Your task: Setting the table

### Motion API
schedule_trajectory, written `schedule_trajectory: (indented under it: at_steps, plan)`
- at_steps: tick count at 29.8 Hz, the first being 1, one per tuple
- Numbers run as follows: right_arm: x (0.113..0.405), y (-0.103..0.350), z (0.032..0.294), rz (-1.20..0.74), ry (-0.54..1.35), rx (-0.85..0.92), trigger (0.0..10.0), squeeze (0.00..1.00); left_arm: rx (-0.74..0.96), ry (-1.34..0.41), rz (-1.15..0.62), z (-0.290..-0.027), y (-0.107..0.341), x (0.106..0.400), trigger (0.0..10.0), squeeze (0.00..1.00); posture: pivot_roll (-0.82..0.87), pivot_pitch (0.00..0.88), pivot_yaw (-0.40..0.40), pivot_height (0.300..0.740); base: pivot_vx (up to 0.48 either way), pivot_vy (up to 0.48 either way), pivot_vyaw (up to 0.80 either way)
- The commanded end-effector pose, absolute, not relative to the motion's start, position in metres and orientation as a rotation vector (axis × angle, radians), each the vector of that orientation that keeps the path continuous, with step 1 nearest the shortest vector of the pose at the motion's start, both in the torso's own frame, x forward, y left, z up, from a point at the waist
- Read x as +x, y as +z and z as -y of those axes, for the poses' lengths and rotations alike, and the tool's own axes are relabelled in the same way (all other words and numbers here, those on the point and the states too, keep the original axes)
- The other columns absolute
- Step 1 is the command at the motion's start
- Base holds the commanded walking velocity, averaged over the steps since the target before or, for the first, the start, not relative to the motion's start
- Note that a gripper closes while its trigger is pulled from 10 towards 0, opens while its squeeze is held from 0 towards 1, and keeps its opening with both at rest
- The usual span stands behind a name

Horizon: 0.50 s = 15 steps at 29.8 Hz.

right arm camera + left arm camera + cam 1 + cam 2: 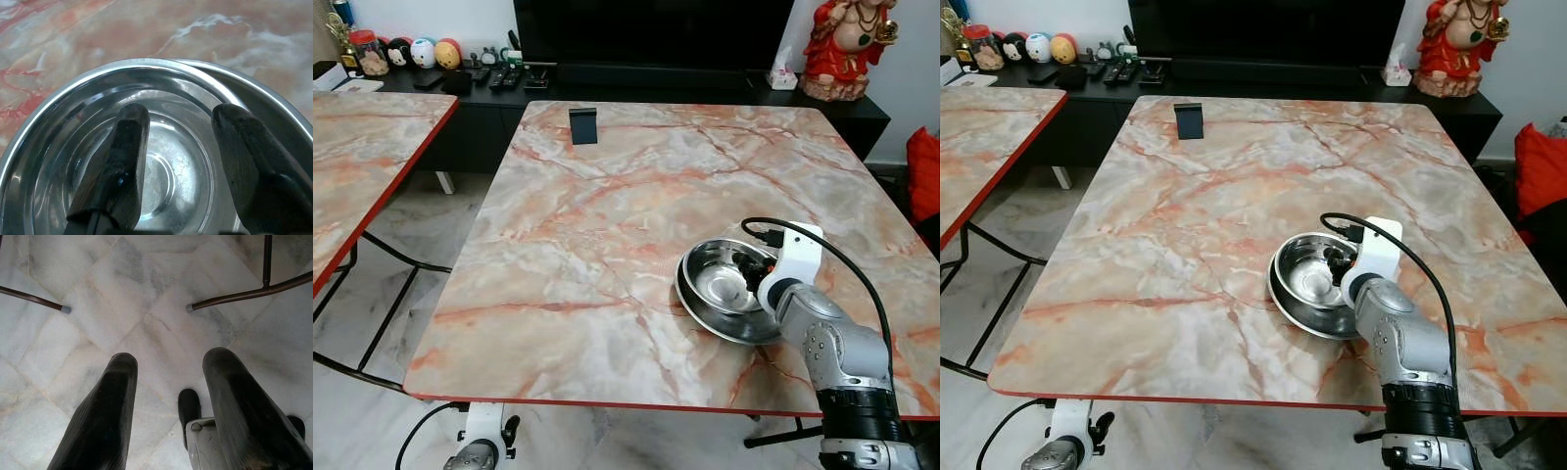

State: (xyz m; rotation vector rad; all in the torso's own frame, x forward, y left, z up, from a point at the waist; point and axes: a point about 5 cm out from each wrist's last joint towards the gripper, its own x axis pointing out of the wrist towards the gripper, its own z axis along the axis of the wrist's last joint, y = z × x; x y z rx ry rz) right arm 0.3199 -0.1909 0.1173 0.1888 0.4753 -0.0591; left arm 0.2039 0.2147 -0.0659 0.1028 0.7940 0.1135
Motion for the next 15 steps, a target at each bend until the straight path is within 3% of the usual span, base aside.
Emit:
schedule_trajectory:
  at_steps: [1,15]
  plan:
    - [0.3204,0.1170,0.1926,-0.492,-0.071,0.192,10.0,0.00,0.088,0.113,-0.808,-0.2144,-0.0678,0.2012,10.0,0.00,-0.09,0.008,-0.030,0.740,0.000,0.000,0.00]
    - [0.3195,0.1155,0.1915,-0.505,-0.065,0.196,10.0,0.00,0.087,0.113,-0.810,-0.2143,-0.0679,0.2012,10.0,0.00,-0.09,0.013,-0.030,0.740,0.000,0.000,0.00]
